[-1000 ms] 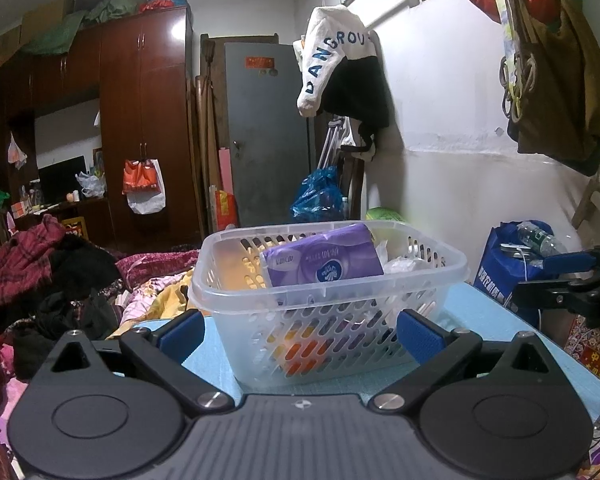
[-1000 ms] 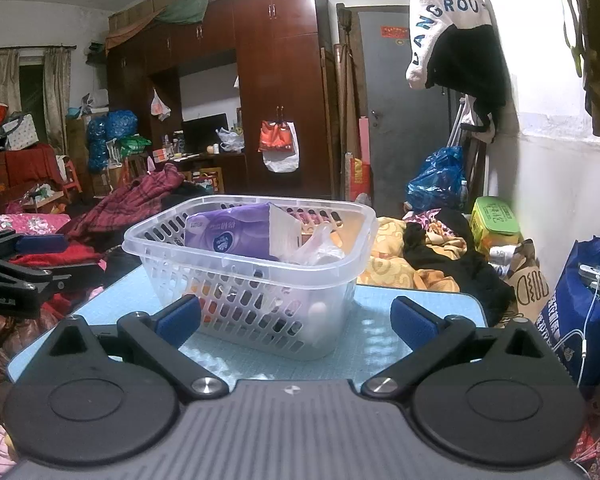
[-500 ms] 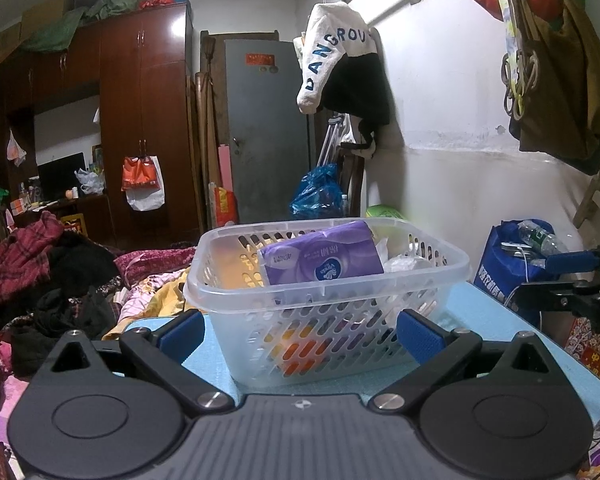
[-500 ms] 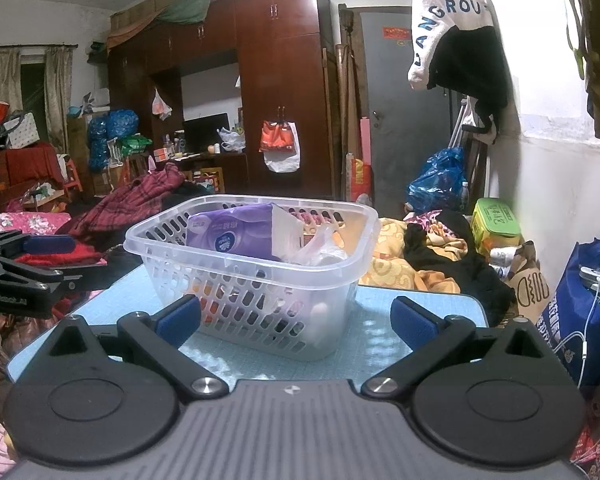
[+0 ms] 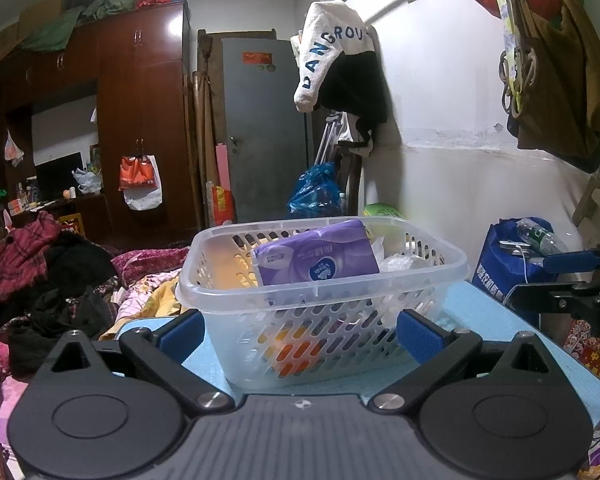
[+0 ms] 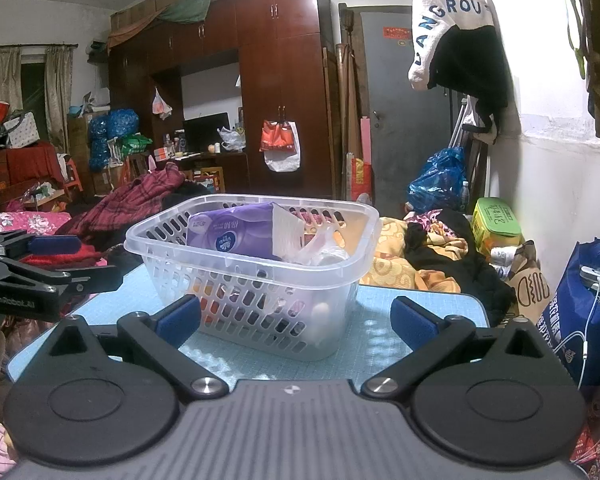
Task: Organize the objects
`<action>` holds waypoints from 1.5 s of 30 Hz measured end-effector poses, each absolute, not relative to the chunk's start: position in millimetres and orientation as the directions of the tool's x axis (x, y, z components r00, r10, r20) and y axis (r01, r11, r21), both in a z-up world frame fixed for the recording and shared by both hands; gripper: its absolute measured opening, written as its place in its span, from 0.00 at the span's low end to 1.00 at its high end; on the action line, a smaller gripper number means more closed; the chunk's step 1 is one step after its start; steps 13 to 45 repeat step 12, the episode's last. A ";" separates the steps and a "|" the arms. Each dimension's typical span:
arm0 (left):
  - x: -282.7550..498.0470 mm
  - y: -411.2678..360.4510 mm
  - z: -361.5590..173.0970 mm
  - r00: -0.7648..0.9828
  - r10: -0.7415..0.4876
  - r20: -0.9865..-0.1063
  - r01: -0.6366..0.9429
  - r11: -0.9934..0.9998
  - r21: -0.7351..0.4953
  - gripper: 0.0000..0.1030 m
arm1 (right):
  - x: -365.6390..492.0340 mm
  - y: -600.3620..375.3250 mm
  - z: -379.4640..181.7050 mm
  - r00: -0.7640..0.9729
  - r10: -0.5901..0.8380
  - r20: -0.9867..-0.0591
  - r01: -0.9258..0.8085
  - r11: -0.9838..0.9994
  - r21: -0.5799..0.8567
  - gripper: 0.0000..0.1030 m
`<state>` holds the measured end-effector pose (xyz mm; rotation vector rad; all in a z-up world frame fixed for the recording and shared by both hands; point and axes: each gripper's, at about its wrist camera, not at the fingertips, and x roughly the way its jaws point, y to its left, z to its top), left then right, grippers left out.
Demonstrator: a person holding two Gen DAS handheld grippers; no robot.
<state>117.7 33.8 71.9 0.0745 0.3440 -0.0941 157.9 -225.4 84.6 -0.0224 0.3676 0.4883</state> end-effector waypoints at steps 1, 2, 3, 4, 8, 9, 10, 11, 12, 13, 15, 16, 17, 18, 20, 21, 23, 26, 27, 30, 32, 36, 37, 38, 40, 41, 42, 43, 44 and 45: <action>117.7 33.3 71.9 0.938 -0.079 -0.338 0.104 0.993 0.059 1.00 | 157.8 -225.4 84.9 0.819 0.454 -0.350 -0.462 0.884 0.065 1.00; 117.4 32.7 71.8 0.939 -0.077 -0.336 0.103 0.993 0.061 1.00 | 157.8 -225.4 84.8 0.819 0.454 -0.351 -0.462 0.884 0.065 1.00; 117.5 31.6 71.8 0.939 -0.074 -0.335 0.101 0.993 0.064 1.00 | 157.7 -225.3 84.9 0.819 0.454 -0.351 -0.462 0.884 0.066 1.00; 117.0 30.9 71.7 0.940 -0.072 -0.333 0.099 0.993 0.066 1.00 | 158.2 -225.2 84.5 0.818 0.455 -0.351 -0.463 0.884 0.065 1.00; 112.6 29.7 72.7 0.947 -0.065 -0.315 0.093 0.993 0.074 1.00 | 158.7 -225.0 84.0 0.818 0.456 -0.352 -0.464 0.883 0.066 1.00; 111.7 29.3 73.1 0.947 -0.069 -0.312 0.097 0.992 0.075 1.00 | 158.6 -224.9 83.9 0.818 0.455 -0.352 -0.464 0.884 0.066 1.00; 110.6 29.1 73.4 0.949 -0.067 -0.308 0.095 0.993 0.074 1.00 | 158.5 -225.0 84.1 0.818 0.455 -0.352 -0.464 0.884 0.065 1.00; 110.2 28.2 73.9 0.950 -0.066 -0.305 0.093 0.993 0.078 1.00 | 158.6 -225.0 84.2 0.818 0.455 -0.352 -0.464 0.884 0.064 1.00; 109.0 26.7 74.1 0.952 -0.062 -0.299 0.092 0.992 0.087 1.00 | 158.8 -224.3 83.3 0.817 0.456 -0.353 -0.465 0.883 0.064 1.00; 109.0 26.7 74.1 0.952 -0.062 -0.299 0.092 0.992 0.087 1.00 | 158.8 -224.3 83.3 0.817 0.456 -0.353 -0.465 0.883 0.064 1.00; 109.0 26.7 74.1 0.952 -0.062 -0.299 0.092 0.992 0.087 1.00 | 158.8 -224.3 83.3 0.817 0.456 -0.353 -0.465 0.883 0.064 1.00; 109.0 26.7 74.1 0.952 -0.062 -0.299 0.092 0.992 0.087 1.00 | 158.8 -224.3 83.3 0.817 0.456 -0.353 -0.465 0.883 0.064 1.00; 109.0 26.7 74.1 0.952 -0.062 -0.299 0.092 0.992 0.087 1.00 | 158.8 -224.3 83.3 0.817 0.456 -0.353 -0.465 0.883 0.064 1.00; 109.0 26.7 74.1 0.952 -0.062 -0.299 0.092 0.992 0.087 1.00 | 158.8 -224.3 83.3 0.817 0.456 -0.353 -0.465 0.883 0.064 1.00; 109.0 26.7 74.1 0.952 -0.062 -0.299 0.092 0.992 0.087 1.00 | 158.8 -224.3 83.3 0.817 0.456 -0.353 -0.465 0.883 0.064 1.00; 109.0 26.7 74.1 0.952 -0.062 -0.299 0.092 0.992 0.087 1.00 | 158.8 -224.3 83.3 0.817 0.456 -0.353 -0.465 0.883 0.064 1.00; 109.0 26.7 74.1 0.952 -0.062 -0.299 0.092 0.992 0.087 1.00 | 158.8 -224.3 83.3 0.817 0.456 -0.353 -0.465 0.883 0.064 1.00; 109.0 26.7 74.1 0.952 -0.062 -0.299 0.092 0.992 0.087 1.00 | 158.8 -224.3 83.3 0.817 0.456 -0.353 -0.465 0.883 0.064 1.00; 109.0 26.7 74.1 0.952 -0.062 -0.299 0.092 0.992 0.087 1.00 | 158.8 -224.3 83.3 0.817 0.456 -0.353 -0.465 0.883 0.064 1.00; 109.0 26.7 74.1 0.952 -0.062 -0.299 0.092 0.992 0.087 1.00 | 158.8 -224.3 83.3 0.817 0.456 -0.353 -0.465 0.883 0.064 1.00; 109.0 26.7 74.1 0.952 -0.062 -0.299 0.092 0.992 0.087 1.00 | 158.8 -224.3 83.3 0.817 0.456 -0.353 -0.465 0.883 0.064 1.00; 109.0 26.7 74.1 0.952 -0.062 -0.299 0.092 0.992 0.087 1.00 | 158.8 -224.3 83.3 0.817 0.456 -0.353 -0.465 0.883 0.064 1.00; 109.0 26.7 74.1 0.952 -0.062 -0.299 0.092 0.992 0.087 1.00 | 158.8 -224.3 83.3 0.817 0.456 -0.353 -0.465 0.883 0.064 1.00; 109.0 26.7 74.1 0.952 -0.062 -0.299 0.092 0.992 0.087 1.00 | 158.8 -224.3 83.3 0.817 0.456 -0.353 -0.465 0.883 0.064 1.00; 109.0 26.7 74.1 0.952 -0.062 -0.299 0.092 0.992 0.087 1.00 | 158.8 -224.3 83.3 0.817 0.456 -0.353 -0.465 0.883 0.064 1.00; 109.0 26.7 74.1 0.952 -0.062 -0.299 0.092 0.992 0.087 1.00 | 158.8 -224.3 83.3 0.817 0.456 -0.353 -0.465 0.883 0.064 1.00; 109.0 26.7 74.1 0.952 -0.062 -0.299 0.092 0.992 0.087 1.00 | 158.8 -224.3 83.3 0.817 0.456 -0.353 -0.465 0.883 0.064 1.00; 109.0 26.7 74.1 0.952 -0.062 -0.299 0.092 0.992 0.087 1.00 | 158.8 -224.3 83.3 0.817 0.456 -0.353 -0.465 0.883 0.064 1.00; 109.0 26.7 74.1 0.952 -0.062 -0.299 0.092 0.992 0.087 1.00 | 158.8 -224.3 83.3 0.817 0.456 -0.353 -0.465 0.883 0.064 1.00; 109.0 26.7 74.1 0.952 -0.062 -0.299 0.092 0.992 0.087 1.00 | 158.8 -224.3 83.3 0.817 0.456 -0.353 -0.465 0.883 0.064 1.00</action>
